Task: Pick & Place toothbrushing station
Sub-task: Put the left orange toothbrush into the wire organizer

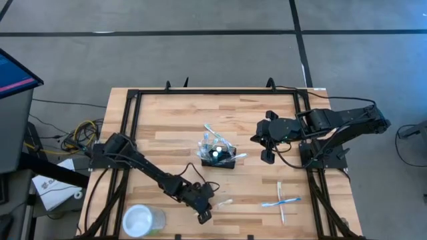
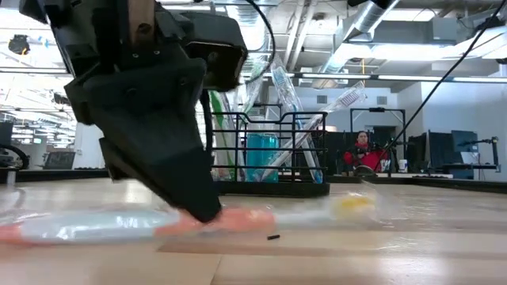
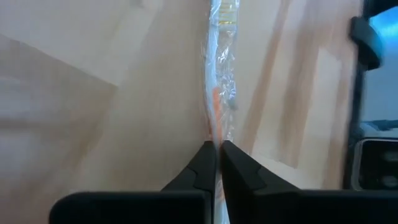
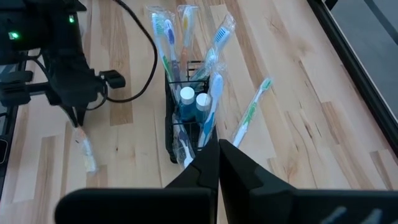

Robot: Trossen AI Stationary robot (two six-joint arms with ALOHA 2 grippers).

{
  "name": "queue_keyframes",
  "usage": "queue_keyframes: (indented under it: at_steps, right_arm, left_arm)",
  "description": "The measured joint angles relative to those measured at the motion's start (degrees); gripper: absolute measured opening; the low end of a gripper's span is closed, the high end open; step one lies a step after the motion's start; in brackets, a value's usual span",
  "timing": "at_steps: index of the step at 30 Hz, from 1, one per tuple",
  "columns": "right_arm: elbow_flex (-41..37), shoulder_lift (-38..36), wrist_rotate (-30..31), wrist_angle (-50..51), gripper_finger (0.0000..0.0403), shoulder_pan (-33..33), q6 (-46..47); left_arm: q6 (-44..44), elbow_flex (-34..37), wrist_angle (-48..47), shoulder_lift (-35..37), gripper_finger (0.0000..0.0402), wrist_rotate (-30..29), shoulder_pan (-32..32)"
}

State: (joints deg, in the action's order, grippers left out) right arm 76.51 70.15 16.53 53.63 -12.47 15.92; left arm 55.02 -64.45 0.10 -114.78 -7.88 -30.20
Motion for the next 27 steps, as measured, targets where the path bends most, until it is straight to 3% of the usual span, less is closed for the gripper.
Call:
queue_keyframes:
  at_steps: [16,27]
  right_arm:
    - [0.00,0.00,0.00,-0.07,0.0000,0.00,0.04]
    - [0.00,0.00,-0.13,-2.74,0.0000,-0.04,-1.36]
  left_arm:
    - [-13.73,-0.07,0.79,11.65,0.0003,-13.96,-0.16]
    - [-25.19,-0.15,0.90,20.32,0.0001,-20.18,-0.15]
